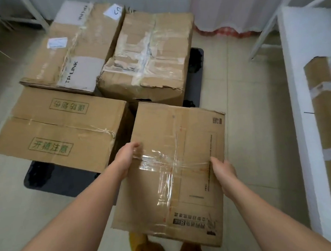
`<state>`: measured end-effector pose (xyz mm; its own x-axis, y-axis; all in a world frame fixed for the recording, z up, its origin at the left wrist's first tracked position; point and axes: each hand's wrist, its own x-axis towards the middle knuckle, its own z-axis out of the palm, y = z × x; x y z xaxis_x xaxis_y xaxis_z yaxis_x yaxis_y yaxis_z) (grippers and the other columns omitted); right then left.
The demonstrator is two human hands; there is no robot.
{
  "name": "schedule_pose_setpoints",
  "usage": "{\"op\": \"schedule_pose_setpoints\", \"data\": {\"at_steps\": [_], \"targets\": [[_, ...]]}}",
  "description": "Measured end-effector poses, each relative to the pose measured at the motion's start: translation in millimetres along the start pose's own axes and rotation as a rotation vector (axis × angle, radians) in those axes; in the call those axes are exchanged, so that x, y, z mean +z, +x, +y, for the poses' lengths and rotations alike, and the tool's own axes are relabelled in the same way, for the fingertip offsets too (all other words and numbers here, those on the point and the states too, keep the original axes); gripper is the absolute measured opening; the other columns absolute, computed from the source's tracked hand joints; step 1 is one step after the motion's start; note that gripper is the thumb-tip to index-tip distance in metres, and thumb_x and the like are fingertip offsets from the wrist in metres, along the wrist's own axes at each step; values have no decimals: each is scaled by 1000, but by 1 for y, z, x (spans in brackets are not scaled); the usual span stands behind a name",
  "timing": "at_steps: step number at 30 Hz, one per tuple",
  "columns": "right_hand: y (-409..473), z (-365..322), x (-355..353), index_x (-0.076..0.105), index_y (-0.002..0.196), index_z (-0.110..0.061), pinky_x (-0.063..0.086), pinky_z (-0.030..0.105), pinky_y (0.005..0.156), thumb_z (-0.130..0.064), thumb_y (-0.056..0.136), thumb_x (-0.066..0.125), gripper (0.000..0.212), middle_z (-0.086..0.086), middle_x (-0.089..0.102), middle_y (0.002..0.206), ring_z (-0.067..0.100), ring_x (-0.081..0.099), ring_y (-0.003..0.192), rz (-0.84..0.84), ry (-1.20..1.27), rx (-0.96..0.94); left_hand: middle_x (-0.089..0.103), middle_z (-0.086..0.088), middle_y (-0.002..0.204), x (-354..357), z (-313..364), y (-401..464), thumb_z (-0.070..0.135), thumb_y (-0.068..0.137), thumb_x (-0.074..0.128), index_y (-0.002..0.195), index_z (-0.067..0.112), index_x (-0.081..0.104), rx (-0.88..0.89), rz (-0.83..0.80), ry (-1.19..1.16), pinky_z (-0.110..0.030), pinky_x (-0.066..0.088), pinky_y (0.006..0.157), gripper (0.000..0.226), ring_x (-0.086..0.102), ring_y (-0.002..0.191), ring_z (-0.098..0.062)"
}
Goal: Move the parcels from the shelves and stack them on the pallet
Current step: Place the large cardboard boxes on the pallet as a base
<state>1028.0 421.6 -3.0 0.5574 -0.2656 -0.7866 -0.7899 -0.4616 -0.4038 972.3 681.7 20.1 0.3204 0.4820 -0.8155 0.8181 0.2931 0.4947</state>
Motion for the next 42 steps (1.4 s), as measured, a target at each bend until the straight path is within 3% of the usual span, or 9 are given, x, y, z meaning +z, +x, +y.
{"op": "schedule_pose_setpoints", "data": {"at_steps": [4, 7, 11, 15, 18, 22, 26, 36, 42], "targets": [[46, -14, 34, 35, 144, -8, 46, 35, 92, -34, 92, 61, 64, 11, 51, 137, 32, 53, 120, -166, -34, -38, 59, -5, 94, 8, 11, 50, 37, 90, 58, 107, 15, 56, 32, 11, 44, -27, 42, 63, 28, 55, 73, -19], [75, -19, 57, 38, 142, -15, 48, 48, 100, -37, 80, 65, 71, 5, 55, 135, 28, 56, 118, -274, -51, -60, 67, -13, 113, 4, 1, 104, 54, 58, 68, 122, 14, 59, 22, 16, 47, -42, 52, 88, 77, 65, 96, -34], [95, -19, 76, 46, 135, -19, 47, 49, 101, -28, 83, 62, 55, 3, 57, 132, 26, 55, 118, -297, -13, -60, 53, -6, 124, 5, 3, 112, 34, 89, 60, 124, 14, 46, 81, 85, 81, -36, 37, 89, 43, 48, 109, -26], [95, -21, 87, 46, 140, -28, 48, 35, 94, -3, 87, 54, 59, -6, 60, 129, 11, 59, 104, -336, 49, -177, 41, -3, 150, 4, -2, 120, 20, 94, 57, 151, 17, 34, 211, 114, 119, -31, 33, 104, 62, 41, 133, -23], [91, -23, 90, 30, 153, -28, 44, 29, 88, 0, 92, 52, 71, -8, 51, 138, 8, 54, 104, -335, 91, -185, 40, -4, 152, 7, -5, 115, 17, 95, 56, 151, 17, 36, 243, 87, 165, -26, 33, 99, 60, 43, 131, -18], [79, -12, 85, 14, 156, -34, 42, 52, 102, -19, 98, 56, 73, 3, 35, 155, 29, 43, 134, -314, 11, -49, 43, -4, 151, 14, -22, 103, 19, 96, 58, 150, 20, 37, 246, 9, 327, -34, 37, 108, 58, 43, 135, -23], [69, 9, 90, 11, 152, -46, 44, 65, 97, -25, 100, 54, 71, 8, 47, 146, 37, 49, 128, -430, -33, 96, 35, -2, 156, 17, -45, 96, 14, 96, 59, 151, 19, 34, 272, -54, 454, -41, 34, 116, 61, 35, 142, -23], [72, 37, 103, 22, 150, -44, 59, 52, 80, -18, 98, 55, 67, 7, 59, 122, 30, 64, 106, -374, -69, -21, 37, -3, 156, 9, -64, 98, 10, 93, 55, 149, 15, 40, 322, 20, 548, -41, 30, 118, 58, 34, 144, -21], [68, 34, 112, 49, 141, -17, 60, 46, 81, -20, 94, 64, 50, 9, 64, 121, 28, 66, 102, -116, -184, -128, 41, -6, 153, 13, -66, 89, 9, 94, 55, 149, 14, 41, 315, 37, 564, -40, 33, 117, 57, 38, 141, -23]]}}
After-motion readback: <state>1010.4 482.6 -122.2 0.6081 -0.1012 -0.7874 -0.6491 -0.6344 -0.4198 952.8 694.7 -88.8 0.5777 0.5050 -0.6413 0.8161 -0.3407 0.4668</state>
